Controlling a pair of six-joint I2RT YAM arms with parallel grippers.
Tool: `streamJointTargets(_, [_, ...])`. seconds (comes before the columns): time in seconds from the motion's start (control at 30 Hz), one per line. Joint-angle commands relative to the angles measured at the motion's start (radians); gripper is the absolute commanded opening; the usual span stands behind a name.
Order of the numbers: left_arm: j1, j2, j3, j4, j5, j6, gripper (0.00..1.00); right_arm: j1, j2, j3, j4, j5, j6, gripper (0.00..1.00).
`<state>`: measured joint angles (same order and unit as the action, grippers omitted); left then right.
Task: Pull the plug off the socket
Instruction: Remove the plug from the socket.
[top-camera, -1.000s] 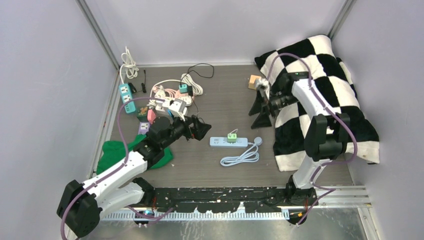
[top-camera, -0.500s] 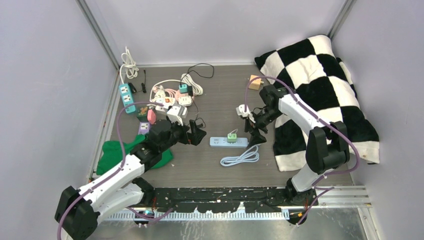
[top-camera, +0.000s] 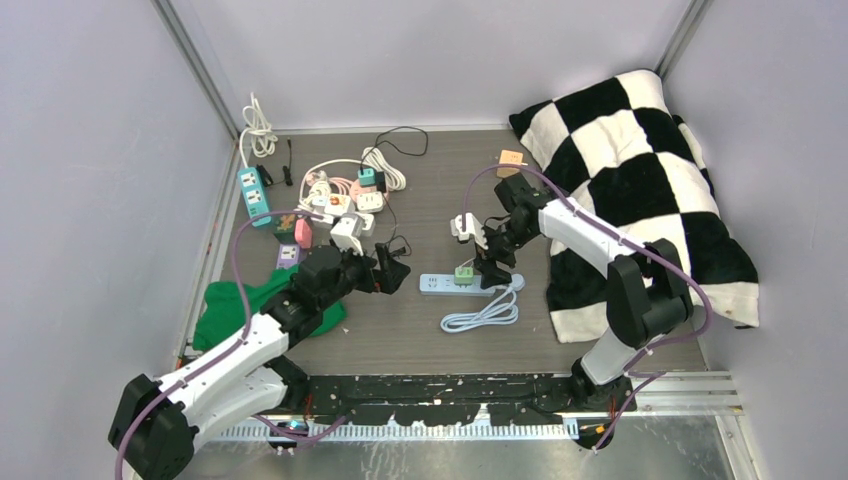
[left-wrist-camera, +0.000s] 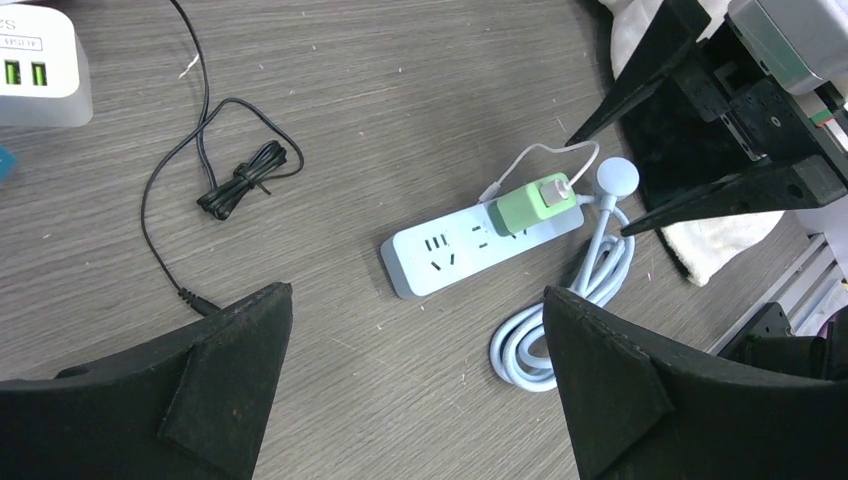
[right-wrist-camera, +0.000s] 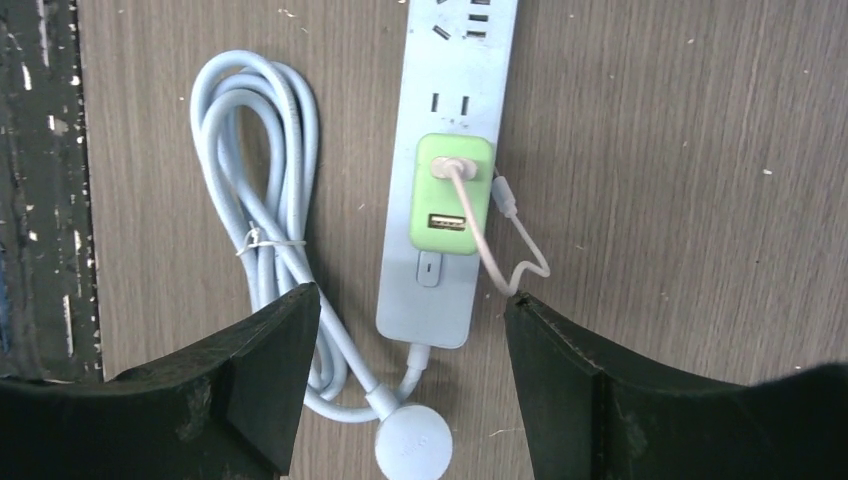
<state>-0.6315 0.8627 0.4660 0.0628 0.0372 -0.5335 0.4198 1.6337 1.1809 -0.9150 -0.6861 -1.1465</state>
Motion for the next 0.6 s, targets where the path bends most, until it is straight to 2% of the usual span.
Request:
streamJointTargets(0.0, [0.005,0.004,-0.014,0.060,0.000,-0.016,0.96,0.025,0.020,0.000,0.068,0.009,0.045,0.72])
streamJointTargets(0.23, [0.005,-0.027,-0.036,0.053,-0.017,-0.017,0.96,0.055,0.034,-0.001,0.069,0.003,0.052,0.68])
streamJointTargets(0.37, [0.005,-0.054,-0.047,0.040,-0.030,-0.023,0.96,0.038,0.015,-0.018,0.093,0.061,0.095,0.71])
streamJointTargets(0.57, [0.006,-0.072,-0.068,0.046,-0.030,-0.038,0.96,-0.018,-0.026,-0.060,0.059,0.037,0.071,0.73])
